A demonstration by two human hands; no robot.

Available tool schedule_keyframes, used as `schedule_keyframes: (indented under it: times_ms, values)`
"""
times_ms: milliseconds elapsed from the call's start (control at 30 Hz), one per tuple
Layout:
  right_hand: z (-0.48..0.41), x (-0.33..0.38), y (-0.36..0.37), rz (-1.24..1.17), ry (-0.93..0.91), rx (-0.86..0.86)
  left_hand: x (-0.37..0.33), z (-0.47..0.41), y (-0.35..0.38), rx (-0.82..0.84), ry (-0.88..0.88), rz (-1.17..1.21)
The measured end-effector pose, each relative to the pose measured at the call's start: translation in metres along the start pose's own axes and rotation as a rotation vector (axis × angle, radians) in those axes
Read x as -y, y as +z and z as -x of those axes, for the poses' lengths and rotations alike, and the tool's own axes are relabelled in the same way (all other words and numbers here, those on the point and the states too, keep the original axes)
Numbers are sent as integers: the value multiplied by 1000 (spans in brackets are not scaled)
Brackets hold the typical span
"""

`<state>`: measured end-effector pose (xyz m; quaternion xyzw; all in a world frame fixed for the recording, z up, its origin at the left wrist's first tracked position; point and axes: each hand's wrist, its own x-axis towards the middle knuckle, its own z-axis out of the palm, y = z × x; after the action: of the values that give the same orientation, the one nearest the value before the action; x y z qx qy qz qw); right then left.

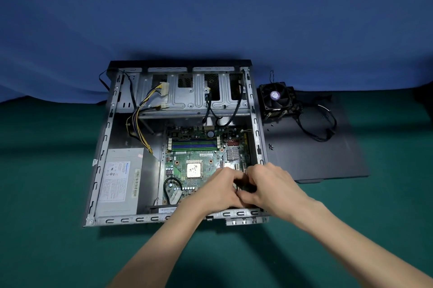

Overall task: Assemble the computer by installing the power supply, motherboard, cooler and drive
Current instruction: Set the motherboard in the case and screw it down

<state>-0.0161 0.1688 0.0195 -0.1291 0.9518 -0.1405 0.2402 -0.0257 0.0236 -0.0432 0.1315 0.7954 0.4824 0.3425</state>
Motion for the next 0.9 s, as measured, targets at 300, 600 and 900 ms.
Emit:
schedule_keyframes:
  times_ms: [300,600,900]
  values:
    - [-3,1,-2,-7,19,-8,-2,2,-1,-16,4,37]
    - [-3,2,-7,-42,10,20,-1,0,-3,-25,-33,19]
    - [-8,2,-9,-56,56,-11,-11,1,-9,-12,-53,38]
